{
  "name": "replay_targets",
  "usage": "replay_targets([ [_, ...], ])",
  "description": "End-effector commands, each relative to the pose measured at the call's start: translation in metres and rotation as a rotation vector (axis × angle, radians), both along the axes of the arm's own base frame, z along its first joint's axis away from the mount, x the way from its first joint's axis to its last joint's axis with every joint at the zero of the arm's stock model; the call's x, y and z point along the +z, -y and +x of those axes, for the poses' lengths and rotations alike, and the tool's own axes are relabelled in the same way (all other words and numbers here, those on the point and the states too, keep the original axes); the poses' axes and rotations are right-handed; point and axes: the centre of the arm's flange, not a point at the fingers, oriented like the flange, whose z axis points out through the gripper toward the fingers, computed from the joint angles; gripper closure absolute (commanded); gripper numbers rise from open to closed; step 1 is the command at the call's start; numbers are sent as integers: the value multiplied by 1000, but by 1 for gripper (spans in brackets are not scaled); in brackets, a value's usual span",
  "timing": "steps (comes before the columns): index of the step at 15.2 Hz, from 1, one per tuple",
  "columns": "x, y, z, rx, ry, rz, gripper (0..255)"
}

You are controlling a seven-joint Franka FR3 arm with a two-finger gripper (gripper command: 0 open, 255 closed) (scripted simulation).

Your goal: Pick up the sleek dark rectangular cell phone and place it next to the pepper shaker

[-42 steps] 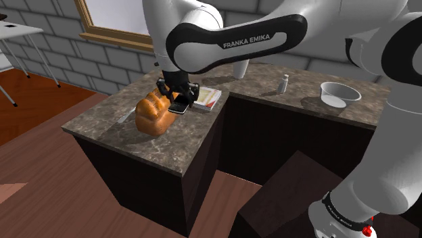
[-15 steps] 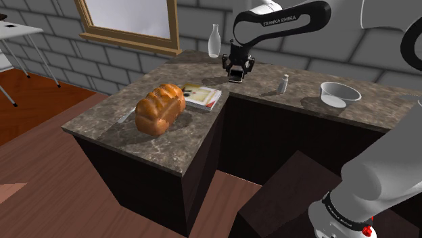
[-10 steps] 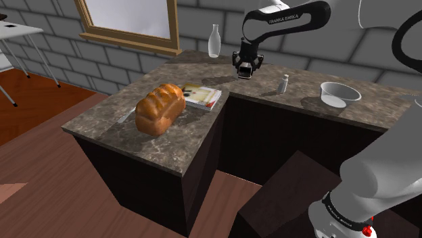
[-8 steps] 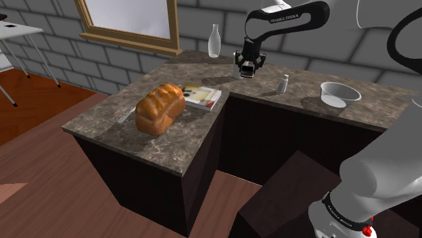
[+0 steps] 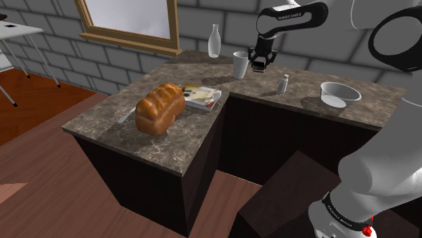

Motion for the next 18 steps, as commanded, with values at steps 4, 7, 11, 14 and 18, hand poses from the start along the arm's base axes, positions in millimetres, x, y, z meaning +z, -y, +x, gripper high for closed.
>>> replay_targets([
  [4,-4,59,7,1,0,-1,255],
  [7,-20,59,7,1,0,-1,255],
  [11,-41,59,7,1,0,-1,255],
  [14,-57,59,7,1,0,-1,255],
  [18,-78,59,7,1,0,-1,255],
])
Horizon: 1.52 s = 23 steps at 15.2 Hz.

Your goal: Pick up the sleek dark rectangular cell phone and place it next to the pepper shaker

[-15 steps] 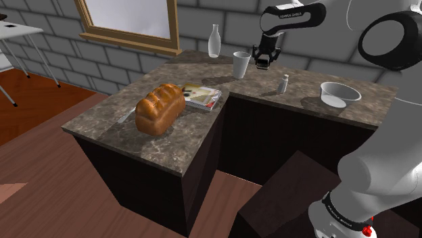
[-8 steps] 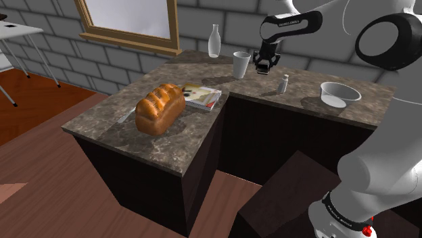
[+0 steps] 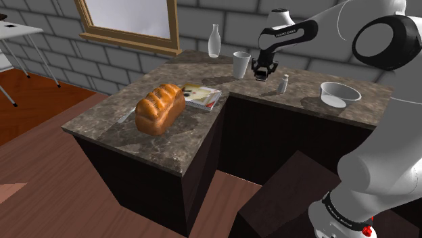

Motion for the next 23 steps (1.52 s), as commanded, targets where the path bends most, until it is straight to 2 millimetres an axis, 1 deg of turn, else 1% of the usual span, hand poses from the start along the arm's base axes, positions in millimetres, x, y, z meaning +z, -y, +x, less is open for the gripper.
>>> replay_targets([
  [1,-11,-1,0,0,1,0,255],
  [17,-95,-1,0,0,1,0,255],
  [23,-95,-1,0,0,1,0,255],
])
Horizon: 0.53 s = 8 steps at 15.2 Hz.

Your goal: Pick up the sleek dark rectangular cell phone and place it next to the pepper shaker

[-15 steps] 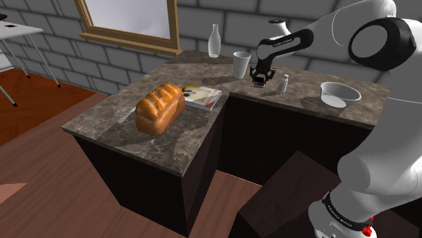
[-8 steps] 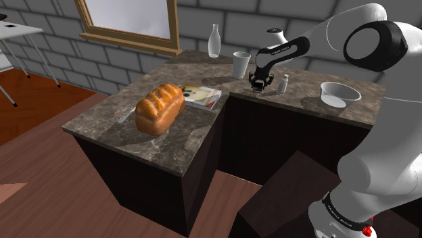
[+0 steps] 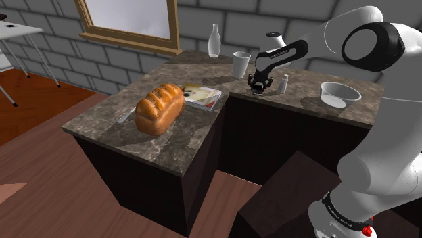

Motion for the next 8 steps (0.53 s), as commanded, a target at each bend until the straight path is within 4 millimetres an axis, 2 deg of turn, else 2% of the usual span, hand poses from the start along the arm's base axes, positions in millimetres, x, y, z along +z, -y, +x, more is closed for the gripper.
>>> replay_targets([
  [1,0,0,0,0,0,0,255],
  [2,0,0,0,0,0,0,255],
  [3,0,0,0,0,0,0,0],
  [8,0,0,0,0,0,0,0],
])
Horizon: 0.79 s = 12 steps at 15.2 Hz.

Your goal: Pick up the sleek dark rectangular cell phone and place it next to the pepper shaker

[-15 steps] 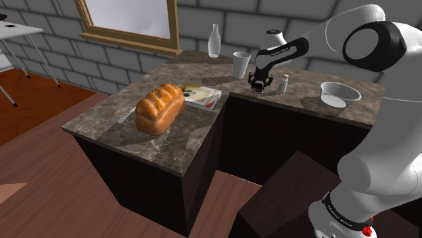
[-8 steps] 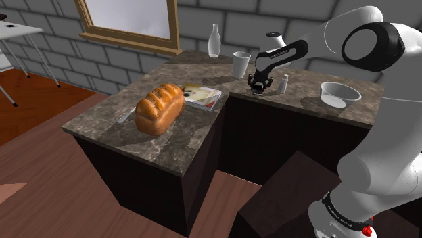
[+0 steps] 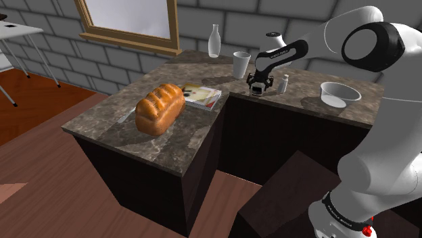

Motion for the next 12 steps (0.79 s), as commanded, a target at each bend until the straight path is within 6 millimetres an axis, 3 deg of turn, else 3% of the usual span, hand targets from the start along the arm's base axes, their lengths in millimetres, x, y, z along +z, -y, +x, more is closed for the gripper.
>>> replay_targets([
  [1,13,-2,-2,0,0,0,0],
  [4,49,-9,-6,0,0,0,0],
  [12,49,-9,-6,0,0,0,0],
])
